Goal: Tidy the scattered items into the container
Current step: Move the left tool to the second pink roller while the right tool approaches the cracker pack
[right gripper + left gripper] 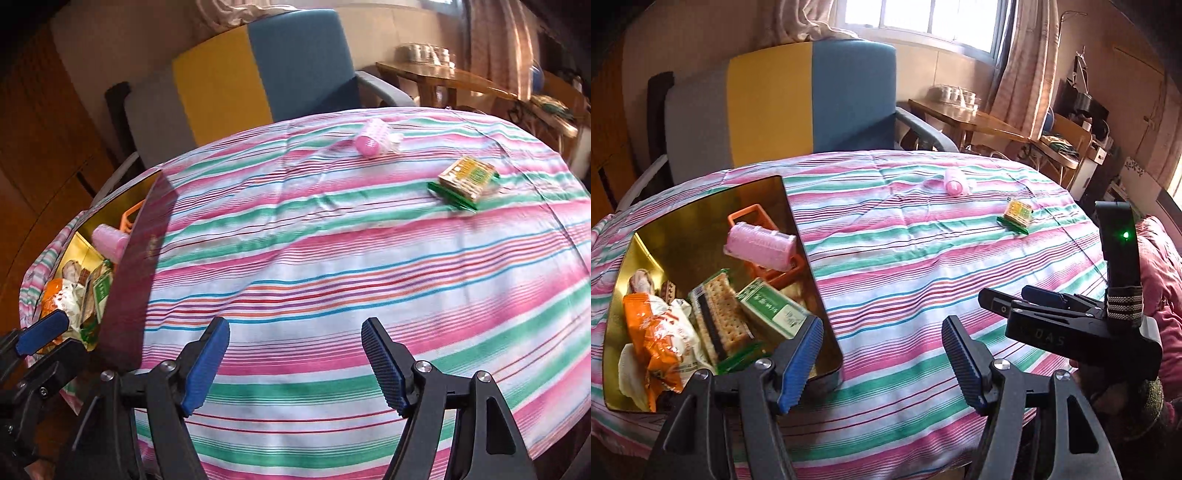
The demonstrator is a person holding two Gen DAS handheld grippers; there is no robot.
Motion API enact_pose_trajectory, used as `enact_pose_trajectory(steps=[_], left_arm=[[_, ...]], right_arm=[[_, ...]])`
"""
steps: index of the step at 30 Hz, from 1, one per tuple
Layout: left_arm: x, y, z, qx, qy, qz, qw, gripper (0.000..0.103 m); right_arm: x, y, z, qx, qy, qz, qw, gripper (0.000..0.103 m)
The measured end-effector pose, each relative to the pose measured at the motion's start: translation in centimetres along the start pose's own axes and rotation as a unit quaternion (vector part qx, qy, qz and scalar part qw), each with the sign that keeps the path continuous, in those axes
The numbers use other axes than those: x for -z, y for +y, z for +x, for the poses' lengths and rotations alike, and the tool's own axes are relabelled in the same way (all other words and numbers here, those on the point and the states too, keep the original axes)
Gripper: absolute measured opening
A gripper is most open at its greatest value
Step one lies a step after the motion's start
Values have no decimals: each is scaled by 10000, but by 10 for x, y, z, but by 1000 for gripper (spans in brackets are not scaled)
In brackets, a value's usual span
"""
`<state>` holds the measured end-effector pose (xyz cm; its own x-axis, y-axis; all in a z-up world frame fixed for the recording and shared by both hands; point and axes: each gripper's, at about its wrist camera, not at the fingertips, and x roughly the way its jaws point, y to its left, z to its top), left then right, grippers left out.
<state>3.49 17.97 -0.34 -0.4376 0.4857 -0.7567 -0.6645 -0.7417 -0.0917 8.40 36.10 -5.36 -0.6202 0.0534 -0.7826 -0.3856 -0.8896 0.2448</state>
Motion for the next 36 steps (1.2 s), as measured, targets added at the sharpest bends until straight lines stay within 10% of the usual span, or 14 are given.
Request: enact_pose_trajectory(steps=[16, 36], left_arm=[[-116, -58, 105, 681, 546, 76, 9962, 69], [-214, -84, 272, 1199, 1220, 57, 9852, 67]], right_arm=[[-30, -126, -2, 805, -354, 1187, 9890, 79], [-75, -170, 33, 878, -564, 1375, 9850, 84]])
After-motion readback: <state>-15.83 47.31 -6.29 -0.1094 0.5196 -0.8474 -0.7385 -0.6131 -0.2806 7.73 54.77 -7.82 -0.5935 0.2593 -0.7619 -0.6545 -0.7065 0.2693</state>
